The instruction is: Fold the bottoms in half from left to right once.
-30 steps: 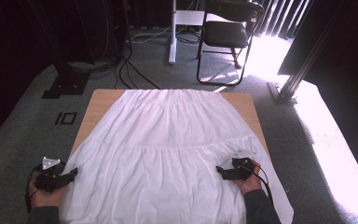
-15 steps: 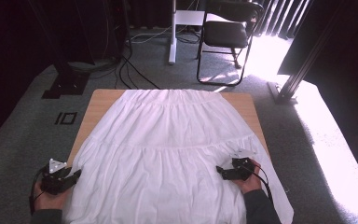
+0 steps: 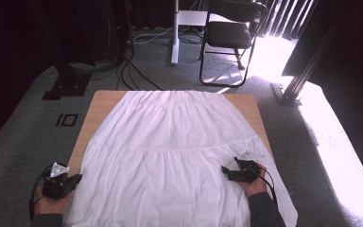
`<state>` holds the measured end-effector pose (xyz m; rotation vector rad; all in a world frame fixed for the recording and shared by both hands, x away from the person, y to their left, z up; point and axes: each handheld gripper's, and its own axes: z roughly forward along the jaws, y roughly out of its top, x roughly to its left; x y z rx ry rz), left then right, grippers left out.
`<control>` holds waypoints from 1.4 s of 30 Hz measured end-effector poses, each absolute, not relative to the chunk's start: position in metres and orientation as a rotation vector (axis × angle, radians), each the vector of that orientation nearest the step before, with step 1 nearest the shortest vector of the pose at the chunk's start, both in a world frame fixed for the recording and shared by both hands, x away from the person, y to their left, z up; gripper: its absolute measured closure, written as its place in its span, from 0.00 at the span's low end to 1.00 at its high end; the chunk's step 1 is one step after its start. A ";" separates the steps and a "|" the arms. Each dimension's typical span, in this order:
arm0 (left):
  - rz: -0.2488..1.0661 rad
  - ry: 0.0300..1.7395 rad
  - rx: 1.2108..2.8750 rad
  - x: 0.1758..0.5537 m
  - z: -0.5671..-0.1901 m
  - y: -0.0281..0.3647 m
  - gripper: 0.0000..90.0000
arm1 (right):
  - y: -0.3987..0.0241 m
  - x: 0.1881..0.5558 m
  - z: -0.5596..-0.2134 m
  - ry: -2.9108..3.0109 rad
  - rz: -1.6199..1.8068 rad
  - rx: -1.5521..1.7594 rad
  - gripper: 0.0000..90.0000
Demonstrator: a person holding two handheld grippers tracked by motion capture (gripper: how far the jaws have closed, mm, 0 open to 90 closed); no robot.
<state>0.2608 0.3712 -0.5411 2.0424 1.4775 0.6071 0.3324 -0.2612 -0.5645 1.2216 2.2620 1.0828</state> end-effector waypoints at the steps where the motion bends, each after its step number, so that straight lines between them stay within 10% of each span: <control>1: 0.654 1.493 2.071 0.261 -0.540 0.369 1.00 | -0.260 0.332 -0.565 2.261 1.069 1.219 0.28; 19: 0.912 1.624 1.957 0.249 -0.496 0.413 1.00 | -0.201 0.309 -0.564 2.263 1.040 1.197 0.27; 42: 0.662 0.923 1.945 0.272 -0.398 0.262 1.00 | -0.301 0.277 -0.558 2.148 0.882 1.322 0.50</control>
